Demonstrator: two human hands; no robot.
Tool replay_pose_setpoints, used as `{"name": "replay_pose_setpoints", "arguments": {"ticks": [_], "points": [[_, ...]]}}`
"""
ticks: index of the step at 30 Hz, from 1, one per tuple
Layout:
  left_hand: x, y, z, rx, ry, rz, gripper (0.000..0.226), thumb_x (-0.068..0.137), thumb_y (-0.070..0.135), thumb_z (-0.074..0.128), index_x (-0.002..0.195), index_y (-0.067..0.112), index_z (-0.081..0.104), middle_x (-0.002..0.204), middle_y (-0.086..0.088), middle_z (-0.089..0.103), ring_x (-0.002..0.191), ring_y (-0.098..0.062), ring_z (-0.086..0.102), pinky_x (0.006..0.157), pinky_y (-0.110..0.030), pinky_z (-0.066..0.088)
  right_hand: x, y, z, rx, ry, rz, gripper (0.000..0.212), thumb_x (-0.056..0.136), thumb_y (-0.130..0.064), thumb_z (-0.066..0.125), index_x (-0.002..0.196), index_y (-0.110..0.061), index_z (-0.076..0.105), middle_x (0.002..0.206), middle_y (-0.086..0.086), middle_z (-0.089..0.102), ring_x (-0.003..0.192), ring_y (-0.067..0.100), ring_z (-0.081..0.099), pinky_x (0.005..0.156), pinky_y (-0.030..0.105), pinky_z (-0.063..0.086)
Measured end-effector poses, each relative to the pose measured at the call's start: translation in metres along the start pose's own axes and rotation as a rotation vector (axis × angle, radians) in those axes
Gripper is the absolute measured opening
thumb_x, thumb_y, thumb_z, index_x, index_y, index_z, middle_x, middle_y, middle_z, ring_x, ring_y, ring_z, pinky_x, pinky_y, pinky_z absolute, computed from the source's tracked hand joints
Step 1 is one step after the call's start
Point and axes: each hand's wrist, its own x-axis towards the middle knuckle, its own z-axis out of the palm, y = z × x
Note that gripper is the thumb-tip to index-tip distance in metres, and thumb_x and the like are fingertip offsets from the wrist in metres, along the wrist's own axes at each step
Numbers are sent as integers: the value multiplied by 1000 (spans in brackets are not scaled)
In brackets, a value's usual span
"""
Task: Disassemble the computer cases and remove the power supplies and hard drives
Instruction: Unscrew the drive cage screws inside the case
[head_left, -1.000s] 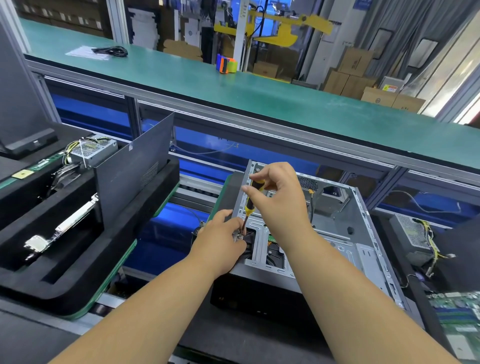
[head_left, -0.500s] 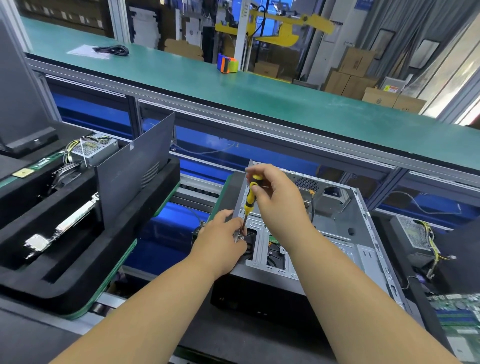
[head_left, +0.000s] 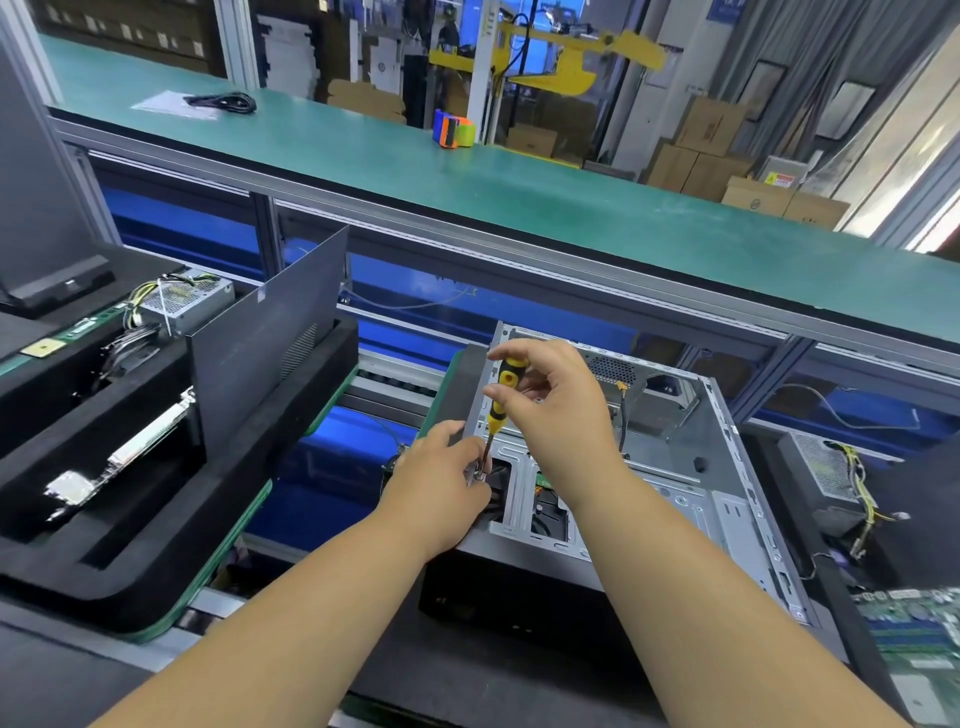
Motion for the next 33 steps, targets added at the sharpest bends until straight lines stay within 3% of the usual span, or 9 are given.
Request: {"name": "replay_pose_setpoints", "arguments": {"ticks": [3,9,14,18,23,26,29,33], "points": [[2,-2,0,115,71,73,24,91,42,60,114,35,60,154,10,27,137,-22,28,113,-46,31,2,-1,-2,-14,-12,19,38,84,-6,75,98,-40,67,98,-10,55,80,1,53,73,7,44],[9,0,-4,308,116,139,30,90,43,61,118,31,62,149,8,37,131,-21,37,109,-43,32,2,-1,-7,-22,-72,26,39,87,-4,70,102,-39,68,100,-17,56,84,-3,55,77,12,48],[12,4,-10,405,110,172,33,89,45,60,118,31,64,145,8,41,129,-21,39,107,-44,32,1,0,-10,-82,-133,35,44,92,1,59,112,-37,63,106,-10,61,84,8,60,80,25,52],[12,9,-10,475,151,218,32,90,42,59,117,27,66,141,6,45,125,-22,41,105,-42,33,0,3,-13,-113,-157,55,40,96,-3,55,122,-34,55,109,-12,60,91,-3,57,75,7,44],[11,11,-8,501,171,245,32,92,37,57,119,22,65,138,5,45,124,-21,41,105,-39,32,-2,7,-12,-196,-108,-4,40,93,-22,65,131,-32,54,111,-12,50,92,-4,51,81,7,38],[11,13,-7,529,181,271,32,93,34,57,121,21,65,140,4,43,126,-20,40,106,-39,31,-1,8,-11,-181,-65,28,40,92,-21,68,127,-35,56,103,-15,49,83,1,56,78,17,46],[11,14,-6,555,171,280,33,93,35,57,123,21,63,142,4,41,126,-20,39,107,-39,30,0,7,-12,-171,-71,54,41,92,-16,67,126,-35,54,101,-12,57,87,8,60,80,24,49],[12,19,-6,604,160,297,33,91,32,60,122,21,64,141,4,41,125,-20,38,107,-38,29,2,8,-17,-72,-87,124,41,91,-11,67,116,-39,51,92,-15,63,85,0,61,73,15,46]]}}
